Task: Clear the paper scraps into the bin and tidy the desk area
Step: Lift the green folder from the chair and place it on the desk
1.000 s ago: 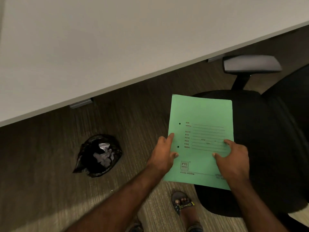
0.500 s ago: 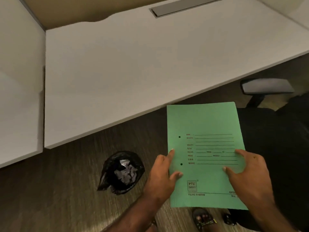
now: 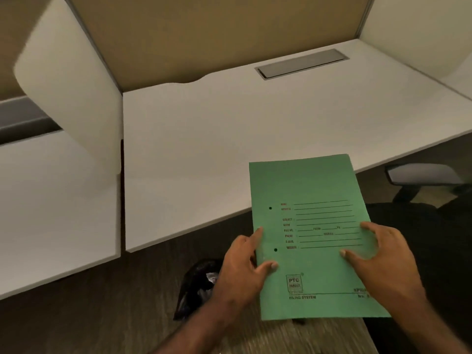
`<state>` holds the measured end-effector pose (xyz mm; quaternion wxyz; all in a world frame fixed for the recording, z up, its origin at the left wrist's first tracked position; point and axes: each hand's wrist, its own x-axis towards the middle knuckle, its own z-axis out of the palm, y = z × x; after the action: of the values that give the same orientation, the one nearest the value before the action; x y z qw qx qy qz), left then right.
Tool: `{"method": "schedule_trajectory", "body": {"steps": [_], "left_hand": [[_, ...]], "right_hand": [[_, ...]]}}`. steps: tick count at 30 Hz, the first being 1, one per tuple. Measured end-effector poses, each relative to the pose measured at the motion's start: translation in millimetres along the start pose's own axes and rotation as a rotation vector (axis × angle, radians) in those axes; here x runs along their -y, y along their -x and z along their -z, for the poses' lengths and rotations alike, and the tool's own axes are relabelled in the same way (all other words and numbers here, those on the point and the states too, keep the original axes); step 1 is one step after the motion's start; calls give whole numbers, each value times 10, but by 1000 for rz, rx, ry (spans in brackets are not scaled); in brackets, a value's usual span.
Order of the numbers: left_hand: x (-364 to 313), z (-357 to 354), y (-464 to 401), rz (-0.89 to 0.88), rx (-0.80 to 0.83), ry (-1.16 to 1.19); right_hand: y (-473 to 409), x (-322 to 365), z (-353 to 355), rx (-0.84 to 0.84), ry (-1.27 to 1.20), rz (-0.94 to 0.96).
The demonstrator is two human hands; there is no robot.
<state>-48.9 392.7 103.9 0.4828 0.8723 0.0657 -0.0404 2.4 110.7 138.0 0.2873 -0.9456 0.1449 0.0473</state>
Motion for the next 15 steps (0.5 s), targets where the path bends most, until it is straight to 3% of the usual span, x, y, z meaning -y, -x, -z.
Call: {"method": "schedule_trajectory", "body": {"steps": [15], "left_hand": [[-390, 1053, -830, 3, -267, 82]], "right_hand": [[-655, 1374, 246, -68, -109, 256]]}}
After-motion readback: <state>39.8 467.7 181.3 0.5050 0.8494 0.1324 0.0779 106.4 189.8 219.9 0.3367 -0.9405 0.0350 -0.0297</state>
